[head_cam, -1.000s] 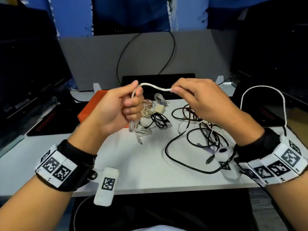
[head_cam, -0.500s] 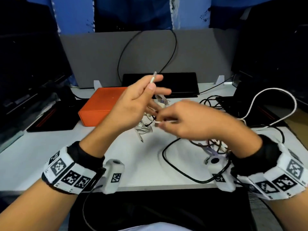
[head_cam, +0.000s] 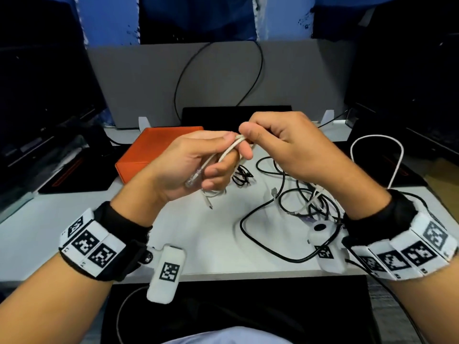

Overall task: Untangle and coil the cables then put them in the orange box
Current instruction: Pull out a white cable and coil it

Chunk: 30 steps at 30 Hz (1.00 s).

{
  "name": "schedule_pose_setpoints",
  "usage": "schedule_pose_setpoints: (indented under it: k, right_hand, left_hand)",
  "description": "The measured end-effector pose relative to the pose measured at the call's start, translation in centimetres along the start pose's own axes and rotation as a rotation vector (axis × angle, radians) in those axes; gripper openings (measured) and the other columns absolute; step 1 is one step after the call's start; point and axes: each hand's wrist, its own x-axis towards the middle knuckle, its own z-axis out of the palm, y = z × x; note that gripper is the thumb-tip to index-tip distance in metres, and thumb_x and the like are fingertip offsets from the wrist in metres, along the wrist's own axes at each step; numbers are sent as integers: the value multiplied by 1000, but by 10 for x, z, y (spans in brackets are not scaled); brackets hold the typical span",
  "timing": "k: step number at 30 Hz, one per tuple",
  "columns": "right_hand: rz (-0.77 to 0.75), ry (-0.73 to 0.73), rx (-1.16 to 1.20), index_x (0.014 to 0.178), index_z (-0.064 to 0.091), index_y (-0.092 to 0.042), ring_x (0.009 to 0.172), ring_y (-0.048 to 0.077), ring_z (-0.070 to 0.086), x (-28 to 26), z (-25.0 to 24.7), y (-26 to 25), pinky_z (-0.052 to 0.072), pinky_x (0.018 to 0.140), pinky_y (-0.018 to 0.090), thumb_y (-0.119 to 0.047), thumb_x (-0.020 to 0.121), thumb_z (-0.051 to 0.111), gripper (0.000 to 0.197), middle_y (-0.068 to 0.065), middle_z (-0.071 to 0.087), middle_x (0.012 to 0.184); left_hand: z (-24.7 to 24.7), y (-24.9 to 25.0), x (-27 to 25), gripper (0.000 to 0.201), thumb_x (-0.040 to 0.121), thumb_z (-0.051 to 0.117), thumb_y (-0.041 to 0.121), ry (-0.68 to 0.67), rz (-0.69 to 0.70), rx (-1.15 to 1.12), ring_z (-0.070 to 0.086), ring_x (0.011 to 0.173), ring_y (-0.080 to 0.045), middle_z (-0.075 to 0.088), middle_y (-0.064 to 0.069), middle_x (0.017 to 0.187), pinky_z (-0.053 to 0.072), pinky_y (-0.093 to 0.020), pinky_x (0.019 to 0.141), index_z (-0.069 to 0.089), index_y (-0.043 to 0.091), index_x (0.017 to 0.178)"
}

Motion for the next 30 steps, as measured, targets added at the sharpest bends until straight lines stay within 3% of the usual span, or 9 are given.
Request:
schedule_pose_setpoints:
  k: [5,9,14,20,22,23,26,28,30]
  right_hand:
    - [-1,17,-125,68,59,-35,64,7,55,1,2,3,35,58,17,-46,105,49,40,-13,57,61]
    - [-12,18,-77,75,63,-25,76,9,58,3,-1,5,45,70,29,-47,106,45,42,-4,58,79]
    - [144,-60,332,65,61,-33,45,5,33,1,7,-3,28,46,15,-42,110,41,50,-11,39,52]
    - [83,-66,136,70,62,-33,55,1,49,-1,11,-9,36,58,21,-42,108,44,44,-23,58,59]
    - [80,-25,185,78,68,-28,57,-1,51,2,11,-6,38,61,19,-44,108,44,41,-18,63,66]
    - [74,-2,222,83,69,-22,57,1,48,3,10,-3,38,61,23,-45,108,44,43,-11,61,67]
    - [70,15,294,85,60,-5,54,2,39,4,4,5,34,55,21,-39,110,44,45,-7,48,65]
    - [79,0,335,85,61,-11,48,2,40,3,-2,6,31,49,13,-32,110,46,36,-4,54,67]
    - [60,22,297,98,70,-15,53,4,51,4,-4,10,37,50,14,-28,110,48,28,-1,64,78]
  left_hand:
    - [11,-1,2,34,104,36,26,9,-58,-57,54,54,-26,48,-8,61,49,-36,62,58,5,89]
    - [17,0,4,30,107,34,25,-1,-55,-130,53,48,-22,46,-2,57,49,-36,65,47,11,84]
    - [18,0,5,32,108,35,25,25,-40,-145,44,41,-13,39,3,53,51,-34,67,56,11,88]
    - [14,0,3,43,106,32,34,-24,-127,-267,65,54,-21,45,4,43,55,-41,89,60,13,81]
    - [23,-1,4,40,107,36,31,37,-76,-329,69,61,-20,41,7,41,52,-43,100,58,15,78]
    - [27,-2,5,38,107,36,30,66,-45,-378,67,60,-18,39,8,40,54,-41,97,57,15,79]
    - [33,0,5,36,108,35,26,85,28,-502,50,40,-7,37,9,39,58,-29,69,61,10,90]
    - [30,2,3,39,107,35,24,74,40,-506,51,40,-6,37,9,39,59,-30,73,65,1,108]
    - [25,6,2,41,109,31,24,37,65,-508,66,55,-10,42,9,39,59,-36,87,53,-8,124]
